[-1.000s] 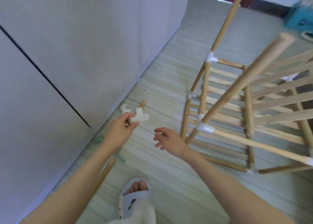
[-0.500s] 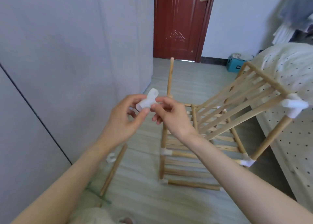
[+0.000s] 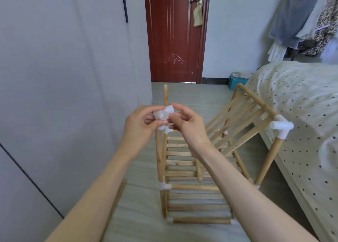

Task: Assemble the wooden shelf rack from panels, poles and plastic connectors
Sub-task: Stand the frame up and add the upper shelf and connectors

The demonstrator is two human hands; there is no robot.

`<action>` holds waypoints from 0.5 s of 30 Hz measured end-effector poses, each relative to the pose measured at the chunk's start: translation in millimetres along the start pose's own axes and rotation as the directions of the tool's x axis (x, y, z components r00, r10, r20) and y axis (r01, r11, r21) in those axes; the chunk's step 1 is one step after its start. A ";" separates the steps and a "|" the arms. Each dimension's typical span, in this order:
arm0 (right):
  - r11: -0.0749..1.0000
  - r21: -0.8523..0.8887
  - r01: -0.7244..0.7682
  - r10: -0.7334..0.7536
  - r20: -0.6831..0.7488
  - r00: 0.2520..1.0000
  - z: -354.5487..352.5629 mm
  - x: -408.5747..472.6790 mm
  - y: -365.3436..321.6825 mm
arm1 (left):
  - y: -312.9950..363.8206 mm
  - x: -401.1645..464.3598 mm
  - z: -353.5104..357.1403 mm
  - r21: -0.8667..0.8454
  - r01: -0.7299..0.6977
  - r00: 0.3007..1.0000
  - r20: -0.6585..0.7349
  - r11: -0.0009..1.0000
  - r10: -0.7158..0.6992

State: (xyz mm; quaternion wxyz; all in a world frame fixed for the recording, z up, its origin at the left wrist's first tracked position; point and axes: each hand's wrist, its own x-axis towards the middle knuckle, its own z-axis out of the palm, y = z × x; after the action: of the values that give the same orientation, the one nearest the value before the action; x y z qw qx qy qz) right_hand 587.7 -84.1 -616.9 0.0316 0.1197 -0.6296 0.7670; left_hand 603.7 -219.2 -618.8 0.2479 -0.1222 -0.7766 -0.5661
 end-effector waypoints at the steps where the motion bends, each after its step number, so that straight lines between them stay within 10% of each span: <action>1: 1.000 -0.016 -0.010 0.010 -0.010 1.000 -1.7 2.1 2.6 | -1.5 2.5 0.7 0.012 0.001 1.000 -0.028 1.000 -0.001; 15: 0.979 -0.204 -0.027 0.038 0.051 0.998 -2.1 10.7 24.0 | -13.3 5.5 0.9 0.052 0.069 0.996 -0.067 0.996 -0.066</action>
State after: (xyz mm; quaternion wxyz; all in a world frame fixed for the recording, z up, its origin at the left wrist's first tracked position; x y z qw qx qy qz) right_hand 572.3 -88.1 -637.8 0.0140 0.1264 -0.7072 0.6955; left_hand 592.6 -223.3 -627.1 0.2570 -0.0705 -0.7869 -0.5565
